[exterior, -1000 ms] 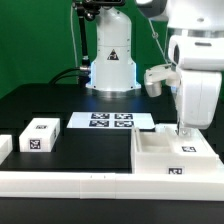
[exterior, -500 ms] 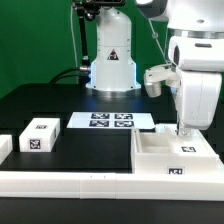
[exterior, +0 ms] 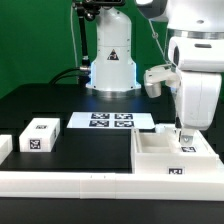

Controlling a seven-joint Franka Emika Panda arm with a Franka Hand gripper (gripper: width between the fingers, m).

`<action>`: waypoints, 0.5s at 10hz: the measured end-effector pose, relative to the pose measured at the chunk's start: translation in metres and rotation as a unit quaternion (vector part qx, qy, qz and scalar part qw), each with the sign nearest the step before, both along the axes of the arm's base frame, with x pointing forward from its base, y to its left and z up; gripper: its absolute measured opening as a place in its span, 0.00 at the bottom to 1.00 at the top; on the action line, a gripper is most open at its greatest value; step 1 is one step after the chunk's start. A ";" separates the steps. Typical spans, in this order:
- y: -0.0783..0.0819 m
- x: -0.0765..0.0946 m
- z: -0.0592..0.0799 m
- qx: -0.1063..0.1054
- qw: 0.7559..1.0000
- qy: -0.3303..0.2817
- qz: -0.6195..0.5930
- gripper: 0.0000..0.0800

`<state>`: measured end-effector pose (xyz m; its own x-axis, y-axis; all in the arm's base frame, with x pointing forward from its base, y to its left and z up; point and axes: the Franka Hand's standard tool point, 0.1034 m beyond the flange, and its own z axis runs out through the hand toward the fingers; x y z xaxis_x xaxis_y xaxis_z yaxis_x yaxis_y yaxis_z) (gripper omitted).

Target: Assemble cabinet

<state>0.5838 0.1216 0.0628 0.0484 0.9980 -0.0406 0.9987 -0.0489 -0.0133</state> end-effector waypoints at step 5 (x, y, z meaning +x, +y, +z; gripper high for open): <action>0.004 0.000 0.014 -0.006 1.000 0.001 0.000 0.81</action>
Offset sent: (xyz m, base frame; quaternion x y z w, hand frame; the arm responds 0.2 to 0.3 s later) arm 0.0000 0.0000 0.0000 0.0000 0.0000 0.0000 1.0000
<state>0.5835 0.1259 0.0765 0.0484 0.9974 -0.0530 0.9987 -0.0492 -0.0152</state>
